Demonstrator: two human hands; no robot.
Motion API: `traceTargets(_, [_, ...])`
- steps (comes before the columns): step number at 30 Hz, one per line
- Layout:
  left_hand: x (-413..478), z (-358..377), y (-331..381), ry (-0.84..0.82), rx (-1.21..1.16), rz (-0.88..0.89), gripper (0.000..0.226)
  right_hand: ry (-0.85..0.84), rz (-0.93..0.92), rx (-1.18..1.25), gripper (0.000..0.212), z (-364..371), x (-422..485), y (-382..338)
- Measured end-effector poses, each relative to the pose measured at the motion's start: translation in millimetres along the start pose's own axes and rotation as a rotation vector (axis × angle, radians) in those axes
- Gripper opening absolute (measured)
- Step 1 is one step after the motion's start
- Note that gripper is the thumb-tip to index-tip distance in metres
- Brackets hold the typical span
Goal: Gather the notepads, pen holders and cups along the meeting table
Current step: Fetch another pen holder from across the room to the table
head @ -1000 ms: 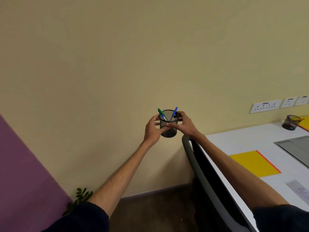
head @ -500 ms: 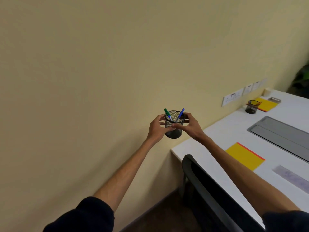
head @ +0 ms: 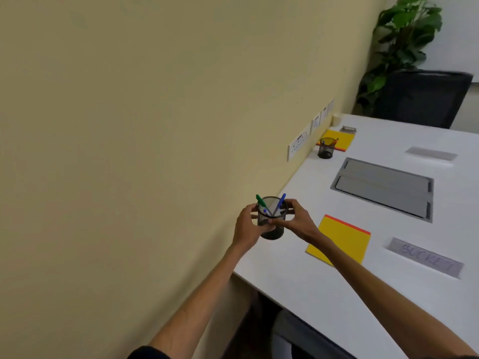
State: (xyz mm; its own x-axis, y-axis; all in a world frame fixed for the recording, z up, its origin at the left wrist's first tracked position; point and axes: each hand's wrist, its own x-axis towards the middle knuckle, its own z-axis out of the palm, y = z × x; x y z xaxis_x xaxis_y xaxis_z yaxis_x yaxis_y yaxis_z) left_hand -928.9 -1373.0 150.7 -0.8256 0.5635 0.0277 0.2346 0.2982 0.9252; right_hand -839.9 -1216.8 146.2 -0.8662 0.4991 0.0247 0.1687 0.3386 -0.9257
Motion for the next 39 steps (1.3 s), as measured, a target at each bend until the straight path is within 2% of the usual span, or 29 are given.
traceTargets(8, [75.5, 30.9, -16.8, -0.119, 0.044, 0.029, 0.072, 0.108, 0.044, -0.027, 0.074, -9.7, 52.2, 35.6])
traceTargets(14, [124.4, 63.1, -6.7, -0.21, 0.053, 0.08, 0.076, 0.267, 0.112, -0.053, 0.086, -30.4, 81.0, 45.2])
traceTargets(25, [186.1, 98.7, 17.0, -0.36, 0.026, 0.155, 0.075, 0.476, 0.193, -0.05, 0.082, -58.0, 110.7, 48.0])
traceTargets(30, [203.3, 105.7, 20.8, -0.356, -0.005, 0.171, 0.074, 0.476, 0.19, -0.067, 0.083, -66.9, 121.9, 45.3])
traceTargets(35, [217.2, 120.0, 12.4, -0.361, -0.044, 0.136, 0.076, 0.459, 0.266, -0.057, 0.089, -69.6, 135.9, 53.3])
traceTargets(39, [244.2, 146.3, -1.2, -0.386, -0.029, 0.134, 0.075, 0.36, 0.363, -0.018, 0.089, -86.3, 157.4, 75.0])
